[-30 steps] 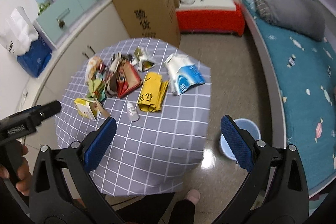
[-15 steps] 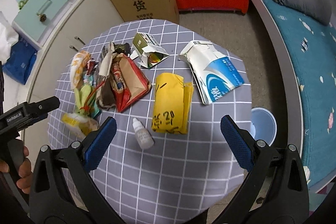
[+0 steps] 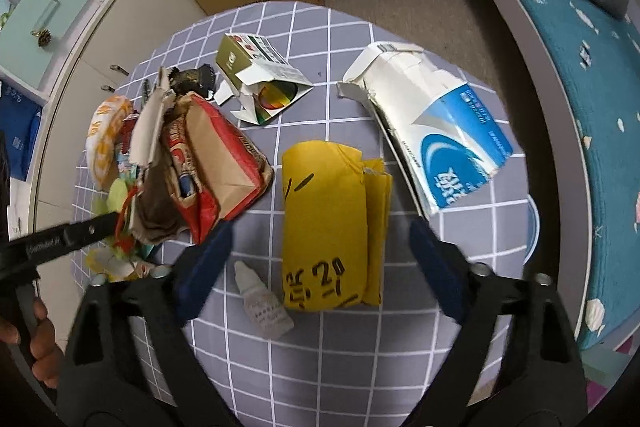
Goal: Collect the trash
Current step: 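Grasp the green leaf bundle with the left gripper while the right gripper grasps the yellow bag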
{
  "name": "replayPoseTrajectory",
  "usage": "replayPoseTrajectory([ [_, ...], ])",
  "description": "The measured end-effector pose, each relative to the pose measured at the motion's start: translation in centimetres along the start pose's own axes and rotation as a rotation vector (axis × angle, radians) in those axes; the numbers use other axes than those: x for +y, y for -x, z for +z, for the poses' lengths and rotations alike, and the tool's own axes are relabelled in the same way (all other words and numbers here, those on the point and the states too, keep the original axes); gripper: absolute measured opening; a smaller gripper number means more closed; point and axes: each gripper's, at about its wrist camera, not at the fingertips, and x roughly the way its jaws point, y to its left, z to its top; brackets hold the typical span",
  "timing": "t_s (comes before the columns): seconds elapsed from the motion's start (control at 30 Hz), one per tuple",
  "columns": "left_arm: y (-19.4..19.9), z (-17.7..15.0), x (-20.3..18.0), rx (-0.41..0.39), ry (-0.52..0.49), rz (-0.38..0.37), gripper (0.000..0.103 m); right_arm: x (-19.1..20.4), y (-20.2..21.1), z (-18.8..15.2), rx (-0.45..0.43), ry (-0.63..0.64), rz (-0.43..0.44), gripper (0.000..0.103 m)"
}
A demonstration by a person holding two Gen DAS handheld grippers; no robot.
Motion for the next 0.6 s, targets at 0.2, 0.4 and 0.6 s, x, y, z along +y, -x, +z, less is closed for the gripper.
replayPoseTrajectory([
  [0.2, 2.7, -0.4, 0.5, -0.072, 0.003, -0.042, 0.005, -0.2, -1.2, 0.3, 0.049, 0.009, 0.013, 0.048],
  [0.4, 8.2, -1.0, -1.2, -0.187, -0.027, -0.057, 0.004, -1.2, 0.8, 0.3, 0.058, -0.008, 0.104, 0.041],
  [0.6, 14.7, -2.7, -6.2, -0.344, -0.109, -0.036, 0.004, -2.6, 5.0, 0.2, 0.006, -0.013, 0.215, 0.041],
])
